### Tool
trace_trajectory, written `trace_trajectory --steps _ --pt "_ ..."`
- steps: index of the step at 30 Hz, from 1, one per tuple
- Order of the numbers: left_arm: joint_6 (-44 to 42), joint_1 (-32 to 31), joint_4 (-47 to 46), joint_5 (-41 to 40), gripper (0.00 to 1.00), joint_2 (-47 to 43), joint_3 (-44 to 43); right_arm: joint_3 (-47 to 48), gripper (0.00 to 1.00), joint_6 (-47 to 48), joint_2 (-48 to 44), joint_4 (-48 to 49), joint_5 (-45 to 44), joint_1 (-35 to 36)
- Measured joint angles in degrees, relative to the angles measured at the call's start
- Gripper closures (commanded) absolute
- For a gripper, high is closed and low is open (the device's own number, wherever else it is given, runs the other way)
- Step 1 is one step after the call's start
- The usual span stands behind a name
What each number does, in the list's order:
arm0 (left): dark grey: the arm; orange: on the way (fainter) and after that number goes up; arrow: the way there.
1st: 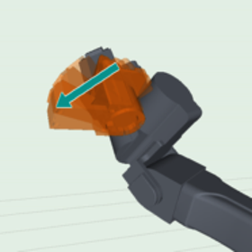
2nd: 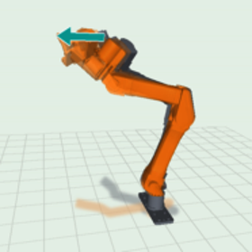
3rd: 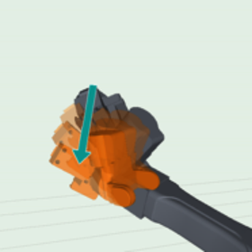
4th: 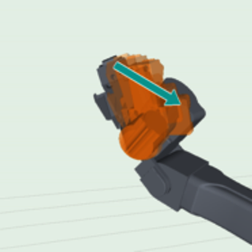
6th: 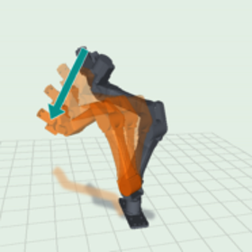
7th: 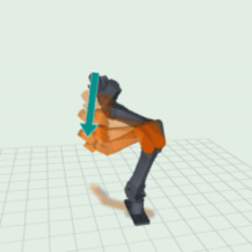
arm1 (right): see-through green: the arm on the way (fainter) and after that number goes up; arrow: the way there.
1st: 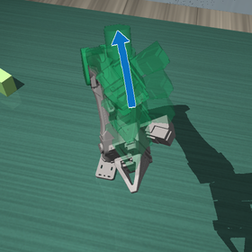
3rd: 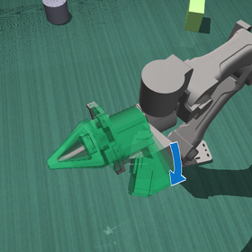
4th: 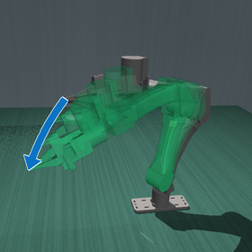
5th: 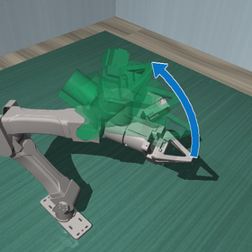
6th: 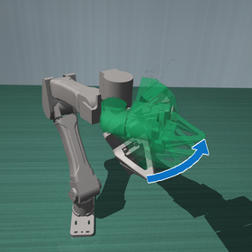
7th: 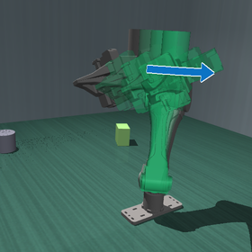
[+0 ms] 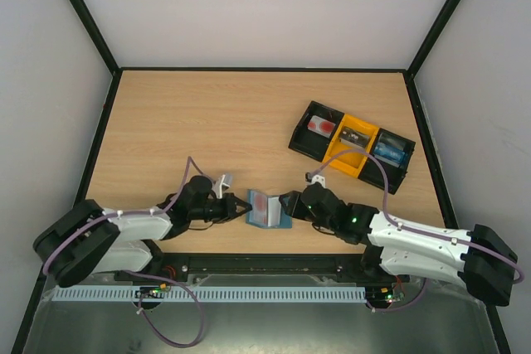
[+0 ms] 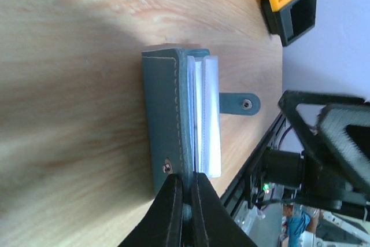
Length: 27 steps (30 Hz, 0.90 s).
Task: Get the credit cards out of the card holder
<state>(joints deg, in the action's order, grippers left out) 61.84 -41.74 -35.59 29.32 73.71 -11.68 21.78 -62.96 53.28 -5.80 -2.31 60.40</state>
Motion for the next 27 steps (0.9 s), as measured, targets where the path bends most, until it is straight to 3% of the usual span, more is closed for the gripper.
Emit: trace_trajectory --steps 7,12,16,27 --pt "1.9 -5.5 1.4 -5.2 0.97 -6.0 4.2 3.3 0.55 -0.3 5.8 7.6 6.5 1.7" --pt "4.5 -5.9 -0.4 -6.3 0.97 -7.1 7.6 5.1 0.51 -0.5 14.5 11.3 8.6 4.7" --pt "4.6 -6.0 1.0 -7.9 0.97 -10.3 7.5 6.9 0.42 -0.7 19.2 12.7 8.9 6.4" --pt "4.1 -6.0 7.5 -12.2 0.97 -19.0 7.0 7.6 0.39 -0.5 23.6 14.7 8.7 6.7"
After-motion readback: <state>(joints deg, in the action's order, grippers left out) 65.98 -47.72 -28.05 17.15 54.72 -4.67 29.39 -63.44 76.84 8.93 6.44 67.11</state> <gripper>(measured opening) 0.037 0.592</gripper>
